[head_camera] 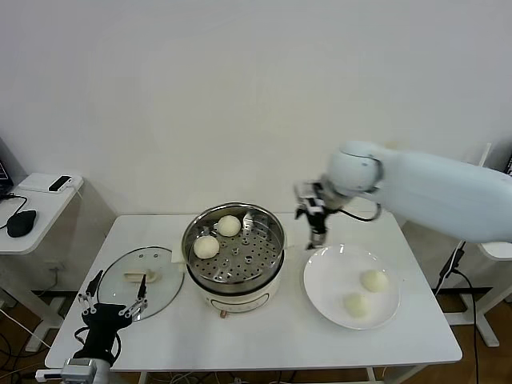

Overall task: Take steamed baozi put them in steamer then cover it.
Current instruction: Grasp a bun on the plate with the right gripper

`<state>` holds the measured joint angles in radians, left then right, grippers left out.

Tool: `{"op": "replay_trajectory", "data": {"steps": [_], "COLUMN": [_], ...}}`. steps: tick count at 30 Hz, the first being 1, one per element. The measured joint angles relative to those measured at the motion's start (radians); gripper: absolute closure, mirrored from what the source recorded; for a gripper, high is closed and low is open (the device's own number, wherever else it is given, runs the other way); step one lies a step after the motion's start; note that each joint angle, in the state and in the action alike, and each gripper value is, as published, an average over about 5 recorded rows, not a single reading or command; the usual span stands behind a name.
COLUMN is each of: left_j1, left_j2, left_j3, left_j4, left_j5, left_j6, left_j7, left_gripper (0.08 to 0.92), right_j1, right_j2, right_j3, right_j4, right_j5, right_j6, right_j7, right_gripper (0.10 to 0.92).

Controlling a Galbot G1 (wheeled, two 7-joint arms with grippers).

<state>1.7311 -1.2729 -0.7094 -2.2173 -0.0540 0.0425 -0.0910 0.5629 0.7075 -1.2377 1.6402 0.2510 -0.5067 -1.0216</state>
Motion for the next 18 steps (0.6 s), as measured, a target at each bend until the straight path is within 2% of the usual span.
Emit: {"op": "replay_trajectory", "data": {"steps": [8, 18], "left_j1": [-0.007, -0.005], "left_j2": [-0.001, -0.007], "left_j3": [0.006, 0.009], "left_j4": [0.008, 0.015], "left_j5": [0.004, 0.016], "left_j6": [0.001, 0.005], "left_j7": [0.0, 0.0], "left_gripper": [0.177, 0.177], "right_j1": [-0.159, -0.423], "right_j2": [-0.166, -0.23], "right_j3": [0.084, 0.248], "right_j4": [0.04, 0.032], "right_j5": [-0.139, -0.251], "right_j6": [0.052, 0.085], "right_j7": [-0.004, -0.002], "right_gripper": [0.203, 0.203]}}
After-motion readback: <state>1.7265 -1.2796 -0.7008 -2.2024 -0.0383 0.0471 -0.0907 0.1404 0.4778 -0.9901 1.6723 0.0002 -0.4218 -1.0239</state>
